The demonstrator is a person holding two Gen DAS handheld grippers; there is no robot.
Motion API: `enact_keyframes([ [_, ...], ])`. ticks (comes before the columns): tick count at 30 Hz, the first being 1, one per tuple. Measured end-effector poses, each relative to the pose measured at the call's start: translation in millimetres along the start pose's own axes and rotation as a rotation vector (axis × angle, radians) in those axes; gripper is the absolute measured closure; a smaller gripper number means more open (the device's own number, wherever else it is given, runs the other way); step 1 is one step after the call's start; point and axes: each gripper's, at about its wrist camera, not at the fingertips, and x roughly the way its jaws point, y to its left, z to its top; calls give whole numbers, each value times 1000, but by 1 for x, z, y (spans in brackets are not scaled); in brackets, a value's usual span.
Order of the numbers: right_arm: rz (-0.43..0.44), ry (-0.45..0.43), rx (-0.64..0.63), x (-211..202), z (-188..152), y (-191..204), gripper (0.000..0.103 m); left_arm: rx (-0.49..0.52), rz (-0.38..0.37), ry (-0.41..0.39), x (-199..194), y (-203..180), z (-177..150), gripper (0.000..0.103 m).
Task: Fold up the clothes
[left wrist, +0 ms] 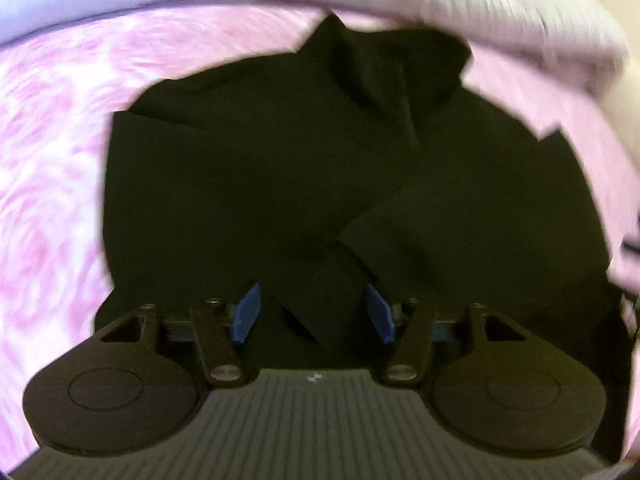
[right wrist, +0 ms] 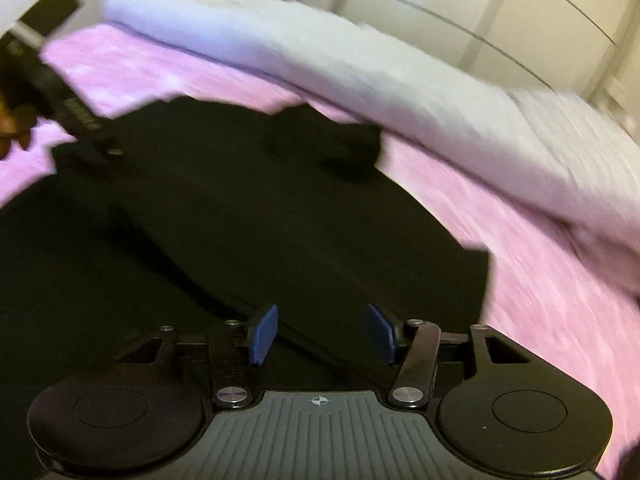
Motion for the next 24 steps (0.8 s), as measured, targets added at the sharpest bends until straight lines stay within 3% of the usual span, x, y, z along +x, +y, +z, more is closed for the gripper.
enact_keyframes([
  [2,-36,35,38,8,-7,-18,48,43,-9,18,9,-3,2,48],
  [4,-64,66,73,16,-12,-35,48,70,-40,25,11,-5,6,72],
  [5,-72,79,89,19,-15,-42,48,67,-73,41,7,-4,10,95],
  [8,-105,96,133,19,-20,-61,48,108,-49,0,-32,-5,23,98],
  [12,-115,56,148,6,-19,-76,48,92,-23,-79,-79,16,47,98],
  [17,-91,72,218,22,-20,-86,48,109,47,49,-45,28,36,99],
  [21,-95,44,279,38,-8,-99,48,195,84,134,-25,23,26,99],
  [24,-104,20,333,58,8,-113,48,268,119,155,-15,15,20,97],
])
